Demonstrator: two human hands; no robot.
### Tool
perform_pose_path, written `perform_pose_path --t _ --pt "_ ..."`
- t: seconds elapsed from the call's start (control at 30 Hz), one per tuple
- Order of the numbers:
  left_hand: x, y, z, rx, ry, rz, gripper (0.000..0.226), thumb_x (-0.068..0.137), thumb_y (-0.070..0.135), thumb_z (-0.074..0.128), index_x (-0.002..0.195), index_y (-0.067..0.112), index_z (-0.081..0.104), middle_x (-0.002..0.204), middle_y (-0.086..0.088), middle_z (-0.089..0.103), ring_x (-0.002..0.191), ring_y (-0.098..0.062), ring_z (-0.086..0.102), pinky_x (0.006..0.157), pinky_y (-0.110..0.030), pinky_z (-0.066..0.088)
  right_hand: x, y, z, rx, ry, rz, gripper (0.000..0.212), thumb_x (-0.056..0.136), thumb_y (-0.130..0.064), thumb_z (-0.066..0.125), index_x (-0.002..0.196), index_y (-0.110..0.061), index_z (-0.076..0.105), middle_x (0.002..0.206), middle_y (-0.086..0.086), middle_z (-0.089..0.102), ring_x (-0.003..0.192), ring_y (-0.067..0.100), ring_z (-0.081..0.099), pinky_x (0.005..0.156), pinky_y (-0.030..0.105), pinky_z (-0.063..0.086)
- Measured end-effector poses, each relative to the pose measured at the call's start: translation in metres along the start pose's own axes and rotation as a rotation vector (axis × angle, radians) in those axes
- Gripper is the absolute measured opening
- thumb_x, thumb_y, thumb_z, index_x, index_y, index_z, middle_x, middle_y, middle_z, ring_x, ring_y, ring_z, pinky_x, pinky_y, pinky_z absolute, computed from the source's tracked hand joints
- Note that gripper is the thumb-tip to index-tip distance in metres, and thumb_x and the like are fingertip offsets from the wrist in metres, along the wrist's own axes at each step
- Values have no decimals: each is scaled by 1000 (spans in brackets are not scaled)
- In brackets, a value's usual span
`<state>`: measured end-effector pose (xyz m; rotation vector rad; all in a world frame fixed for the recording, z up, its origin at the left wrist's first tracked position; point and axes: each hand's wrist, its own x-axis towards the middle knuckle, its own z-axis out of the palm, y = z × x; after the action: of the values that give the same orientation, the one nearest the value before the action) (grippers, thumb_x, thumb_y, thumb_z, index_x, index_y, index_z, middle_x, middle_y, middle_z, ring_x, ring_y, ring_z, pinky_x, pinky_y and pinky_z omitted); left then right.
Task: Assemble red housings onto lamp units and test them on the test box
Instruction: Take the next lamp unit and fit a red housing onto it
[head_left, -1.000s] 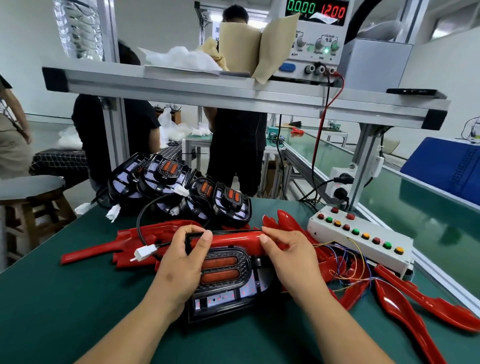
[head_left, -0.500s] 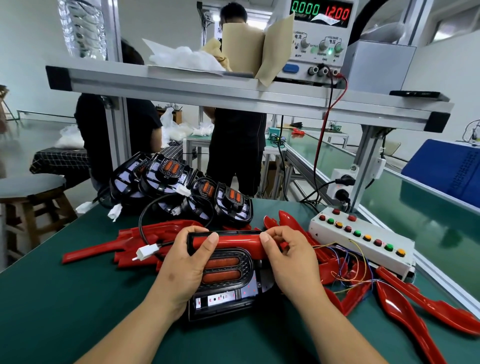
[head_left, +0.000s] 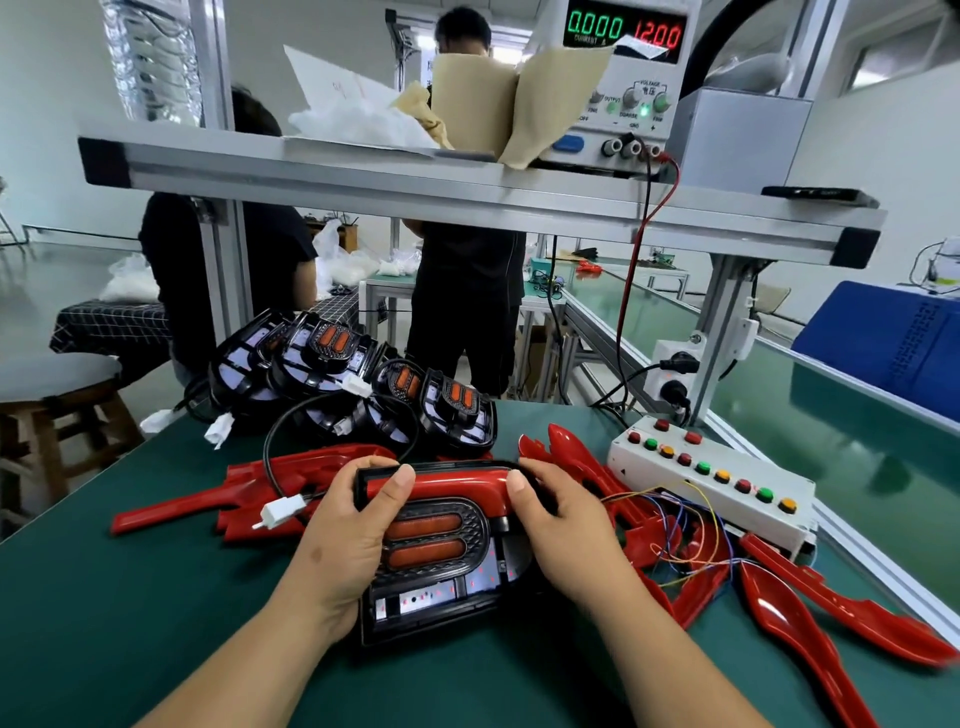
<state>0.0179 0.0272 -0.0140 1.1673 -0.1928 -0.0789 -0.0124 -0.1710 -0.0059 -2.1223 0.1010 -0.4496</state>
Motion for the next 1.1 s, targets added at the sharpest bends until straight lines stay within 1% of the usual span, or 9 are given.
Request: perform_pose_path --t 0.07,0.13,0.23,0.3,0.37,0.67,0.83,0.93,1.1 --pt "2 4 -3 -46 0 0 37 76 35 73 106 16 61 98 -22 73 86 -43 72 63 -49 60 1 -2 -4 83 -47 0 40 93 -41 59 132 -32 56 135 -8 55 124 6 49 110 32 37" --pt "3 8 -6 -82 -10 2 32 77 32 71 103 16 62 99 -24 73 86 -45 72 62 -51 59 0 -6 -6 254 -67 46 50 87 -41 67 135 -33 54 137 -6 54 126 10 51 111 37 40" --pt "3 13 -9 -131 -54 6 33 76 29 71 107 17 66 103 -27 71 88 -47 70 64 -54 58 0 -8 -8 629 -160 155 65 68 -45 76 128 -23 60 124 3 67 111 19 66 96 37 53" --pt "2 14 -9 -126 -80 8 32 77 26 69 108 17 67 102 -26 71 88 -47 70 64 -52 59 -1 -9 -7 799 -240 181 52 73 -37 78 118 -15 63 110 10 73 98 25 71 80 33 58" --pt "1 15 -10 -119 -76 10 33 77 23 68 109 14 65 102 -27 71 86 -47 71 62 -50 59 -2 -9 -3 890 -247 186 45 77 -28 79 115 -10 63 105 14 74 93 28 72 74 33 58" --pt "2 17 -10 -105 -65 21 26 78 22 68 103 17 67 101 -26 72 86 -48 70 62 -50 59 0 -4 2 943 -253 137 47 69 -32 81 108 -11 69 105 19 72 93 32 71 76 36 57" --pt "3 18 -8 -94 -52 27 37 79 24 66 113 11 61 101 -26 71 86 -48 70 62 -51 59 -1 -9 4 987 -224 130 48 67 -30 81 107 -8 67 102 21 72 88 30 72 72 34 57" --pt "4 19 -7 -95 -47 18 36 78 24 66 111 11 62 98 -25 72 85 -47 71 61 -51 59 -2 -10 3 1000 -215 133 46 66 -29 82 104 -9 68 100 21 73 85 29 72 70 34 58" --pt "7 18 -8 -122 -46 -29 29 77 25 68 103 14 67 101 -26 72 87 -47 70 62 -53 58 -2 -11 1 964 -216 145 49 75 -24 77 115 -1 61 103 23 71 86 32 71 71 37 58"
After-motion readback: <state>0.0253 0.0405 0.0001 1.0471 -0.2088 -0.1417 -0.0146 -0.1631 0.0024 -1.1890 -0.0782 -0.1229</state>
